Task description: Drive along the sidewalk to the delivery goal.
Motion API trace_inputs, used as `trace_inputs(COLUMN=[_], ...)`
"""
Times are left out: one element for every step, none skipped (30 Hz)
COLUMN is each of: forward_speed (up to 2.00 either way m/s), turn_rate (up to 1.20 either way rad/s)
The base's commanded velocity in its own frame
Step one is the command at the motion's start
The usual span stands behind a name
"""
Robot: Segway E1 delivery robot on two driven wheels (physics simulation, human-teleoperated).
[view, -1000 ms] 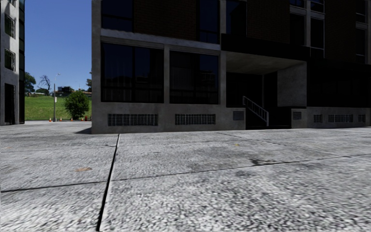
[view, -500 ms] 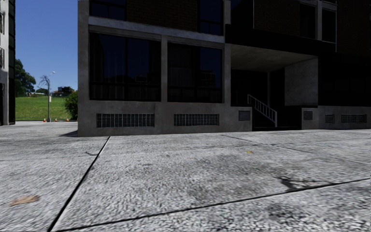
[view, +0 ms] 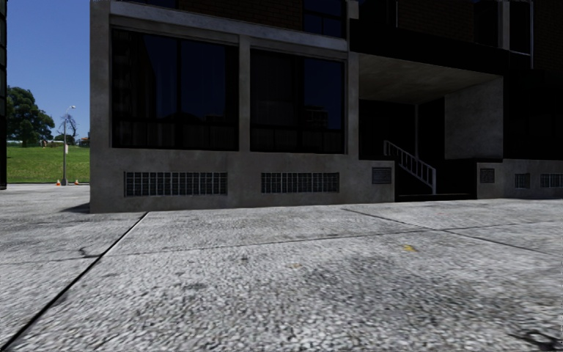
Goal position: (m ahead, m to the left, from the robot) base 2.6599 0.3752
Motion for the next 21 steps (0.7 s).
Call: trace_inputs(forward_speed=[2.00, 2.00, 2.00, 2.00, 2.00, 2.00, 2.00, 2.00, 2.00, 2.00, 2.00, 2.00, 2.00, 2.00, 2.00, 2.00, 2.00, 2.00, 2.00, 2.00, 2.00], turn_rate=[0.00, 0.00, 0.03, 0.03, 0.13, 0.18, 0.22, 0.22, 0.28, 0.31, 0.33, 0.33, 0.35, 0.37, 0.38, 0.38, 0.39, 0.39, 0.39, 0.40, 0.40])
